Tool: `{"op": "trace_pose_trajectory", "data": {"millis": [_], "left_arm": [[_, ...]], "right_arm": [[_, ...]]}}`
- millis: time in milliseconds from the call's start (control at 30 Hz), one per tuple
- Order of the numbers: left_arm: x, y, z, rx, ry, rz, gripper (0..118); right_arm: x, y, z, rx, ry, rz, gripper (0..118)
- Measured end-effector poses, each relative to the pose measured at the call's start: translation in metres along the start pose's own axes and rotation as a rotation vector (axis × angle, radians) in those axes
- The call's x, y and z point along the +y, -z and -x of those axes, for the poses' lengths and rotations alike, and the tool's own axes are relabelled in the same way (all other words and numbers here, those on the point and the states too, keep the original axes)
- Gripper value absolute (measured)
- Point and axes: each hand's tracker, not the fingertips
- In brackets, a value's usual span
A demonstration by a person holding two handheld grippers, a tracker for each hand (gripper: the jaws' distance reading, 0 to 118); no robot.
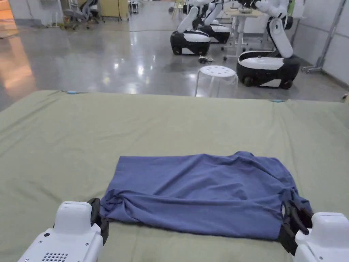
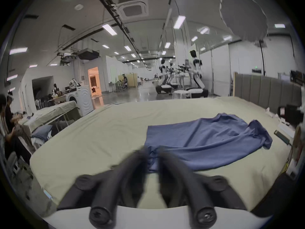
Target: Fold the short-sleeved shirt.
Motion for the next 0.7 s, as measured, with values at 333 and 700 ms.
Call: {"op": "trace_pose_trajectory", "data": {"millis": [333, 700], "left_arm": [[-0.013, 0.075, 0.046, -0.036, -0.037, 0.421, 43], [-0.031, 0.213, 0.045, -0.018, -0.018, 0.597, 76]], "right_arm": [[-0.004, 0.003, -0.008, 0.035, 0.041, 0.028, 8], [-0.002, 0.013, -0.019, 0.032, 0.080, 0.065, 8]]}}
